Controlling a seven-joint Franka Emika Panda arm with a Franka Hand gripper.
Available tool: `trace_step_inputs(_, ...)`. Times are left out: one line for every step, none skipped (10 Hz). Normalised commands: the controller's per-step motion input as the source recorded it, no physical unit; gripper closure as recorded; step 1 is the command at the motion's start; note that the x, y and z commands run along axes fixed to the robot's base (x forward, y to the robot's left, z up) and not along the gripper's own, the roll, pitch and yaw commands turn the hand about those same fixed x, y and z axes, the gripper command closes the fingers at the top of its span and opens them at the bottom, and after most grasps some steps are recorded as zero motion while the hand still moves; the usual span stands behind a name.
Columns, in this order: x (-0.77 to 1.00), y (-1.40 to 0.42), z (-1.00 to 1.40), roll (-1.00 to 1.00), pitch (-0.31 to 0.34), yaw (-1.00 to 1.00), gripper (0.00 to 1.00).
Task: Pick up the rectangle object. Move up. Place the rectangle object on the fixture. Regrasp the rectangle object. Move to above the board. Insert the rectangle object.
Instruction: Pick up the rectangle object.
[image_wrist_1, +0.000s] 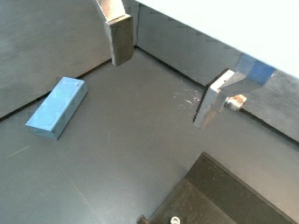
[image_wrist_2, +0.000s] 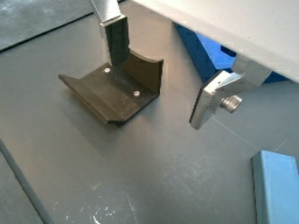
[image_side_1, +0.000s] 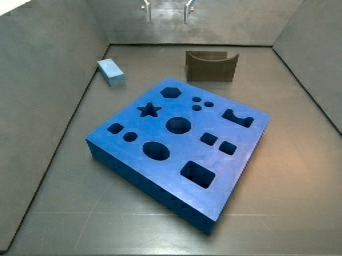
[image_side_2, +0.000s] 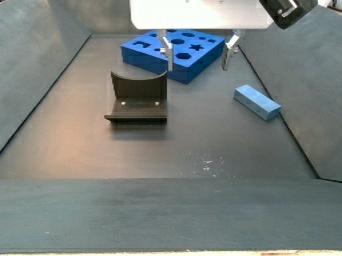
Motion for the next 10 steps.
trace_step_inputs(0.00,0.00,0.00,0.00,0.000,0.02,0.00)
trace_step_inputs(0.00,0.00,0.00,0.00,0.000,0.01,0.00)
trace_step_inputs(0.00,0.00,-0.12,0.00,0.000,0.18,0.00)
trace_step_inputs(-0.01,0.00,-0.25,0.00,0.000,0.49,0.00)
trace_step_inputs(-0.22,-0.01,-0.17,-0.03,-0.097,0.98,0.00)
trace_step_inputs(-0.05,-0.06,-0.20,0.00,-0.037,1.00,0.00)
trace_step_inputs(-0.05,-0.07,-0.21,0.00,-0.043,1.00,0.00)
trace_step_inputs(-0.25,-0.06,-0.33,0.00,-0.129,0.98,0.00)
trace_step_inputs(-0.46,-0.08,-0.39,0.05,-0.166,0.79,0.00)
trace_step_inputs(-0.62,-0.07,-0.40,0.08,-0.169,0.63,0.00)
